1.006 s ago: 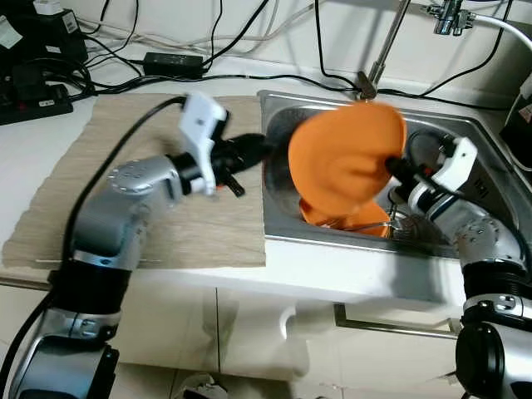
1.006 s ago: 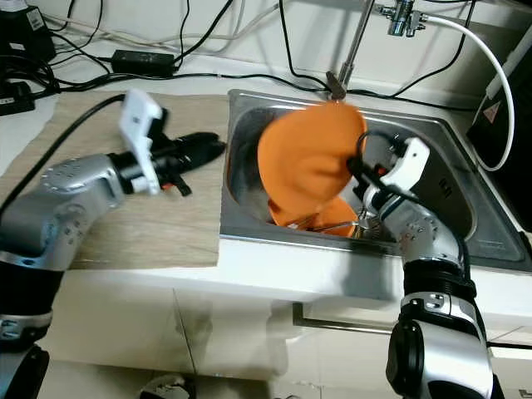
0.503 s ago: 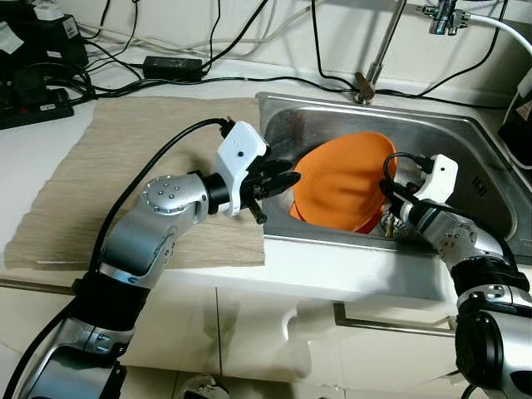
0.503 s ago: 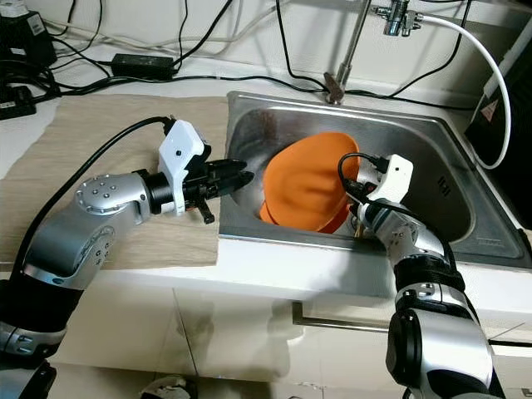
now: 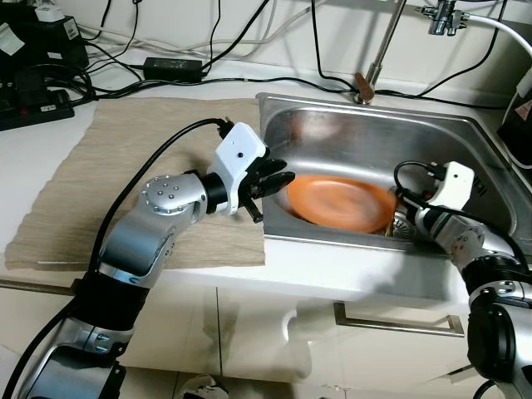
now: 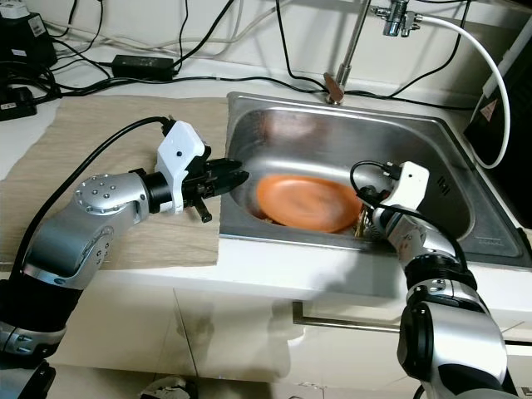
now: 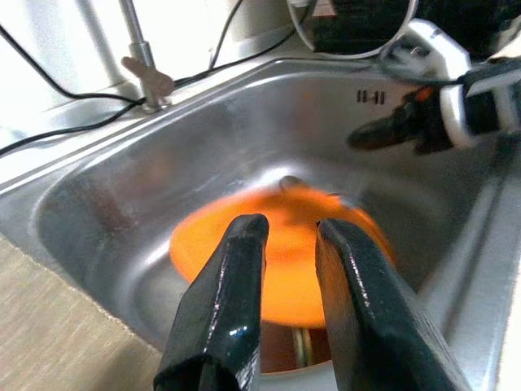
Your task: Kitchen organization
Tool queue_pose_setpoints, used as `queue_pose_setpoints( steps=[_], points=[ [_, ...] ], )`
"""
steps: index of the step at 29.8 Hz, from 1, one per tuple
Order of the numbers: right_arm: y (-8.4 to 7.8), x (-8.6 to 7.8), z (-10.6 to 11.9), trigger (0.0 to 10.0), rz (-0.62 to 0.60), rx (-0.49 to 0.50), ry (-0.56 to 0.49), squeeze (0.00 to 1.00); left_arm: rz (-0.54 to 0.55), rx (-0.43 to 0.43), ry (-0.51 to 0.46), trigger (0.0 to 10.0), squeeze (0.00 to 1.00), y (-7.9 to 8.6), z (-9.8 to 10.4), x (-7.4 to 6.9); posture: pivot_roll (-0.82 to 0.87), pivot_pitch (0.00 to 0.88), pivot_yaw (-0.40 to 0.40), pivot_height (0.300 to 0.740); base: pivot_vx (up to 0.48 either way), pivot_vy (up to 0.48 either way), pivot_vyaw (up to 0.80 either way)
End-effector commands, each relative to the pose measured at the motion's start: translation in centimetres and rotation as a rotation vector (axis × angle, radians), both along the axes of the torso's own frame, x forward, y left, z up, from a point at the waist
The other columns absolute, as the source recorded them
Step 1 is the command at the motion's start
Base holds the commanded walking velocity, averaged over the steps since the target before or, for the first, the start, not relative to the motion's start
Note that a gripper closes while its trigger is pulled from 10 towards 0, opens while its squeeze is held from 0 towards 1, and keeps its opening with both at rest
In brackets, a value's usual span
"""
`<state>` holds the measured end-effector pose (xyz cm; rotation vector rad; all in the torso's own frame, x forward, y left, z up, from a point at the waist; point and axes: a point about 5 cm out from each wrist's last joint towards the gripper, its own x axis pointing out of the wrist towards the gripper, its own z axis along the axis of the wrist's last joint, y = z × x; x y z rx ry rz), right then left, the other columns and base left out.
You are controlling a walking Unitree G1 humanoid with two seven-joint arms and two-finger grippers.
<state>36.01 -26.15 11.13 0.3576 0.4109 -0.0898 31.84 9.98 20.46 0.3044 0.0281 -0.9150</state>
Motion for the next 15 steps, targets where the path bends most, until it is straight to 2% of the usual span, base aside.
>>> queue_pose_setpoints(
  steps=[1, 2, 3, 4, 5, 6, 7, 8, 10, 11, 13, 15],
  points=[
    [-1.1, 0.7, 2.4, 10.0, -0.017, -0.062, -0.067, 1.00, 0.111, 0.000, -0.044, 10.0, 0.00, 0.8, 0.2, 0.9, 0.05, 0.000, -0.061, 0.740, 0.000, 0.000, 0.00],
    [-1.3, 0.8, 3.1, 10.0, -0.007, -0.097, -0.093, 0.92, 0.127, -0.017, -0.017, 10.0, 0.00, 1.1, 0.1, 1.1, 0.05, 0.000, -0.060, 0.740, 0.000, 0.000, 0.00],
    [-1.4, 0.8, 3.5, 10.0, 0.001, -0.118, -0.108, 0.92, 0.128, -0.029, 0.007, 10.0, 0.00, 1.2, 0.0, 1.1, 0.05, 0.000, -0.060, 0.740, 0.000, 0.000, 0.00],
    [-1.2, 1.0, 4.7, 10.0, 0.029, -0.145, -0.179, 0.00, 0.174, -0.052, -0.006, 10.0, 0.00, 1.5, 0.2, 1.2, 0.05, 0.000, -0.058, 0.740, 0.000, 0.000, 0.00],
    [-1.1, 1.0, 5.5, 10.0, 0.049, -0.162, -0.228, 0.00, 0.209, -0.066, -0.020, 10.0, 0.00, 1.7, 0.3, 1.3, 0.05, 0.000, -0.058, 0.740, 0.000, 0.000, 0.00],
    [-0.4, 1.0, 6.9, 10.0, 0.079, -0.130, -0.325, 0.00, 0.223, -0.096, -0.048, 10.0, 0.00, 1.9, 0.7, 1.3, 0.04, 0.000, -0.056, 0.740, 0.000, 0.000, 0.00],
    [-0.4, 1.0, 6.9, 10.0, 0.079, -0.130, -0.325, 0.00, 0.223, -0.096, -0.048, 10.0, 0.00, 1.9, 0.7, 1.3, 0.04, 0.000, -0.056, 0.740, 0.000, 0.000, 0.00],
    [0.4, 0.6, 8.6, 10.0, 0.108, -0.126, -0.434, 0.00, 0.294, -0.116, -0.081, 10.0, 0.00, 2.5, 1.1, 1.5, 0.04, 0.000, -0.050, 0.740, 0.000, 0.000, 0.00],
    [2.6, -1.0, 11.1, 10.0, 0.161, -0.173, -0.623, 0.00, 0.402, -0.171, -0.060, 10.0, 0.00, 3.6, 1.7, 1.5, 0.03, 0.000, -0.034, 0.740, 0.000, 0.000, 0.00],
    [3.8, -1.9, 11.7, 10.0, 0.175, -0.185, -0.685, 0.00, 0.438, -0.196, -0.050, 10.0, 0.00, 3.9, 1.8, 1.3, 0.03, 0.000, -0.028, 0.740, 0.000, 0.000, 0.00],
    [6.2, -3.6, 12.3, 10.0, 0.225, -0.208, -0.771, 0.00, 0.444, -0.246, 0.000, 10.0, 0.00, 4.0, 2.0, 0.7, 0.02, 0.000, -0.017, 0.740, 0.000, 0.000, 0.80],
    [8.1, -4.8, 12.2, 10.0, 0.272, -0.224, -0.811, 0.00, 0.482, -0.287, -0.044, 10.0, 0.00, 4.3, 2.4, 0.3, 0.02, 0.000, -0.009, 0.740, 0.000, 0.000, 0.80]
  ],
)
